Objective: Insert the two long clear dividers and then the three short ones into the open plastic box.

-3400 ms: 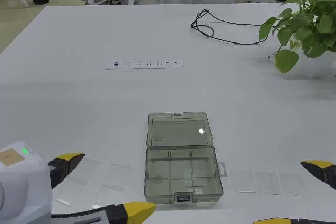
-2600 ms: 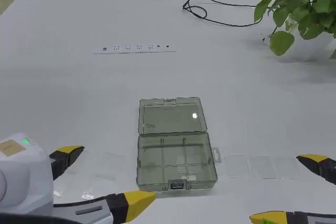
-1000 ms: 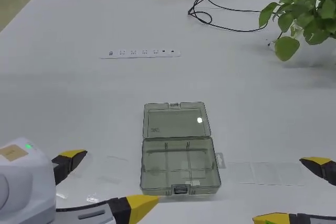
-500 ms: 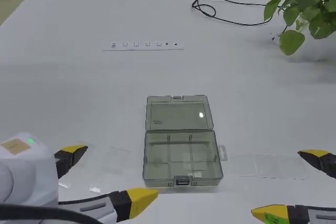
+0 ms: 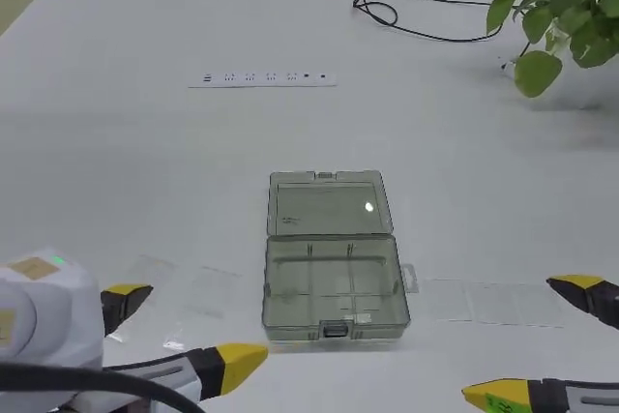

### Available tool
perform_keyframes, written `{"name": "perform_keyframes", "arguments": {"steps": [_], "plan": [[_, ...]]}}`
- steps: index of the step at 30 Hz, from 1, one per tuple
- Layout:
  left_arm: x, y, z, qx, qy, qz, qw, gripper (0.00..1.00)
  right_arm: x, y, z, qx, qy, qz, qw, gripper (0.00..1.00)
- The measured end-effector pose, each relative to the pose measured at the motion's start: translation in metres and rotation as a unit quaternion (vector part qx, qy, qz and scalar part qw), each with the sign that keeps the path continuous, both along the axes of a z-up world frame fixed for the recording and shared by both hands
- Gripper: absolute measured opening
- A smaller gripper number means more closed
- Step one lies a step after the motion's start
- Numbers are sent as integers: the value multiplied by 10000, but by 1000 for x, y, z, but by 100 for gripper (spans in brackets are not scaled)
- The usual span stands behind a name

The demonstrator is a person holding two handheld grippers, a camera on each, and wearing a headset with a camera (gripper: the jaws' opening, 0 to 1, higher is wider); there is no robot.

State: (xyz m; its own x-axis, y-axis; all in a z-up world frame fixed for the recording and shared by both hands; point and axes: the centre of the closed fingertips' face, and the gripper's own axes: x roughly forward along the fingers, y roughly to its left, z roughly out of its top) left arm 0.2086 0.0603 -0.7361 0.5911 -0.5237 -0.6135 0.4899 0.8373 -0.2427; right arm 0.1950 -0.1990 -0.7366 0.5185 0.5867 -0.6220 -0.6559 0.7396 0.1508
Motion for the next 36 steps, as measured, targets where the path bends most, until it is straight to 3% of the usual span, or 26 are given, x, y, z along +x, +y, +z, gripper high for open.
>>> {"name": "perform_keyframes", "arguments": {"steps": [9, 11, 14, 20, 28, 33, 36], "plan": [[4, 6, -24, 227, 417, -59, 9989, 81, 0, 1, 1, -19, 5, 5, 10000, 100], [9, 9, -30, 328, 405, -5, 9986, 75, 0, 0, 1, -14, 10, -13, 10000, 100], [15, 12, -42, 405, 507, 59, 9979, 69, -1, 0, 0, -27, 26, -19, 10000, 100], [21, 24, -62, 824, 747, 158, 9937, 60, -2, -1, -3, -6, 51, -77, 10000, 100], [23, 36, -77, 1045, 995, 270, 9892, 51, -5, -1, -4, 31, 72, -143, 9999, 100], [19, 40, -90, 1224, 1245, 202, 9844, 44, -7, 2, -4, 51, 83, -167, 9998, 100], [19, 41, -94, 1312, 1288, 204, 9827, 42, -7, 3, -4, 64, 82, -178, 9998, 100]]}}
